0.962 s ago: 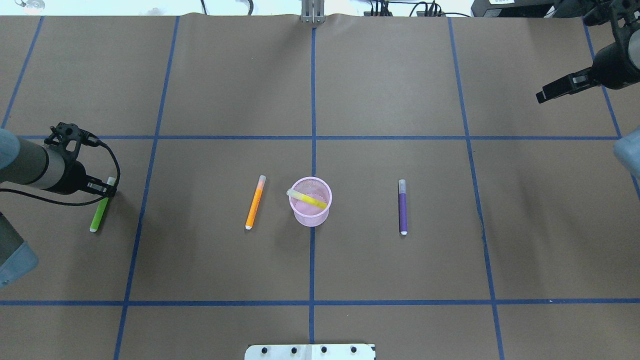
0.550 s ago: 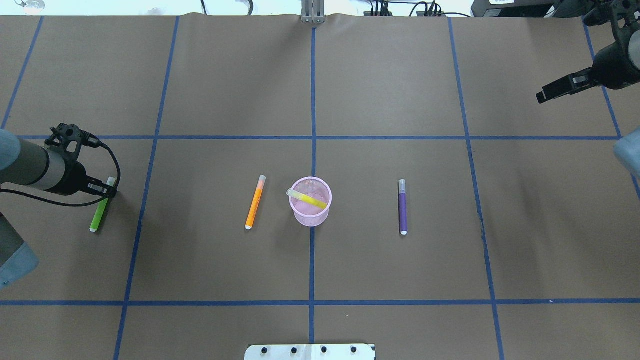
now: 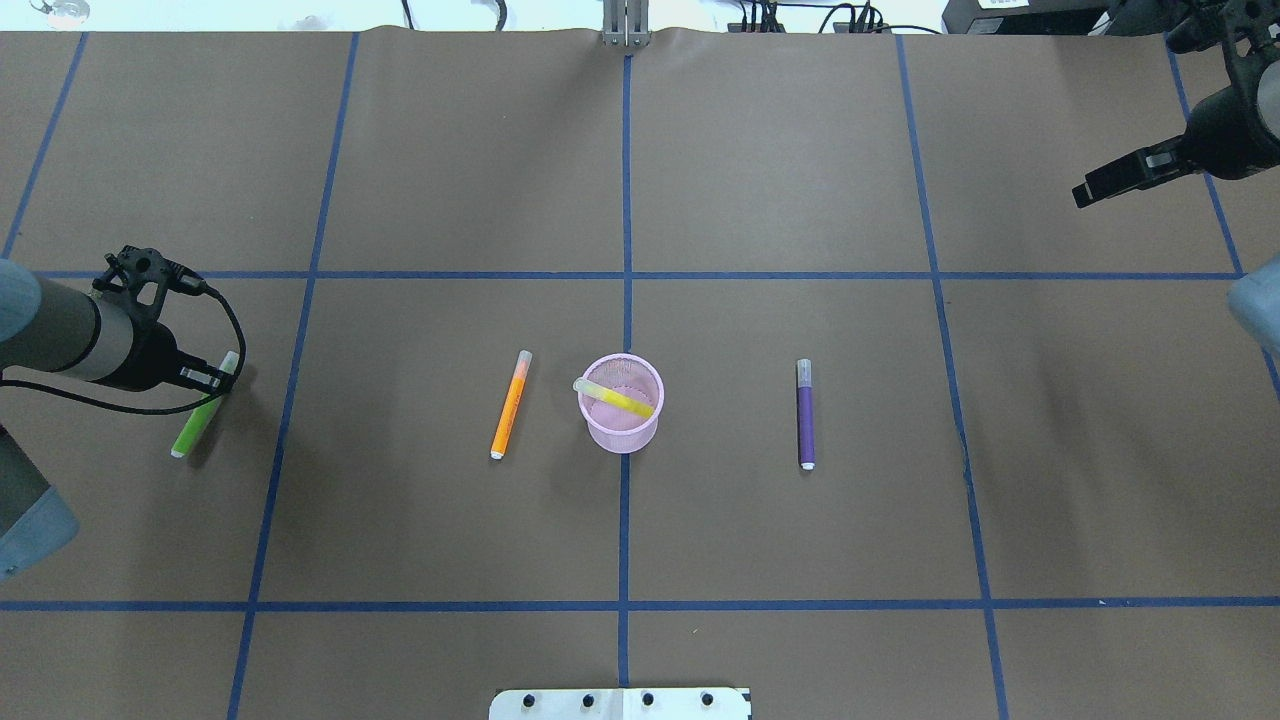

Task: Collect pens into pen holder
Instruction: 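Close the left gripper on the green marker, then lift the green marker with the left gripper and carry it over the cup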

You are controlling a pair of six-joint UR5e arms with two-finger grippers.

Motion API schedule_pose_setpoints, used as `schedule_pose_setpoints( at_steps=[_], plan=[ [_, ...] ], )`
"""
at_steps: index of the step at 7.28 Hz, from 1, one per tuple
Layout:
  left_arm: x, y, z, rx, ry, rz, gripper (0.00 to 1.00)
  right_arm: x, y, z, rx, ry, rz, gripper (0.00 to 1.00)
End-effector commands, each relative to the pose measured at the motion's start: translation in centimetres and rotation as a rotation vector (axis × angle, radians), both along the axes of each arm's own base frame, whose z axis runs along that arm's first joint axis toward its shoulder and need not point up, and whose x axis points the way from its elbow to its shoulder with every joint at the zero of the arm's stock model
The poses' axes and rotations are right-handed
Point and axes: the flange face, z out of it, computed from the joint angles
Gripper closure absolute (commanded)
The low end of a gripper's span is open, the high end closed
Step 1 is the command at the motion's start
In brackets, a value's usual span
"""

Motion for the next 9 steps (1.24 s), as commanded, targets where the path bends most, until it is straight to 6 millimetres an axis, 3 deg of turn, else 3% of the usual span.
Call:
schedule_pose_setpoints(
  at_steps=[1, 3, 6, 8, 9],
  plan=[
    [-0.5, -0.1, -6.7, 0.143, 0.102, -0.033, 1.00, 0.0, 0.0, 0.0, 0.001, -0.001, 0.000, 0.00],
    [0.7, -1.2, -14.6, 0.374, 0.328, -0.054, 1.00, 0.0, -0.1, -0.1, 0.003, 0.001, 0.002, 0.00],
    [4.9, 0.0, -26.7, 0.618, 0.666, -0.050, 1.00, 0.0, -0.1, -0.3, 0.004, -0.001, 0.008, 0.00],
    [11.8, 4.0, -31.4, 0.714, 0.846, -0.160, 1.00, -0.1, -0.2, -0.7, 0.007, -0.004, 0.009, 0.00],
    [14.0, 4.0, -32.2, 0.730, 0.891, -0.220, 1.00, -0.1, -0.3, -0.7, 0.007, -0.003, 0.012, 0.00]
  ],
)
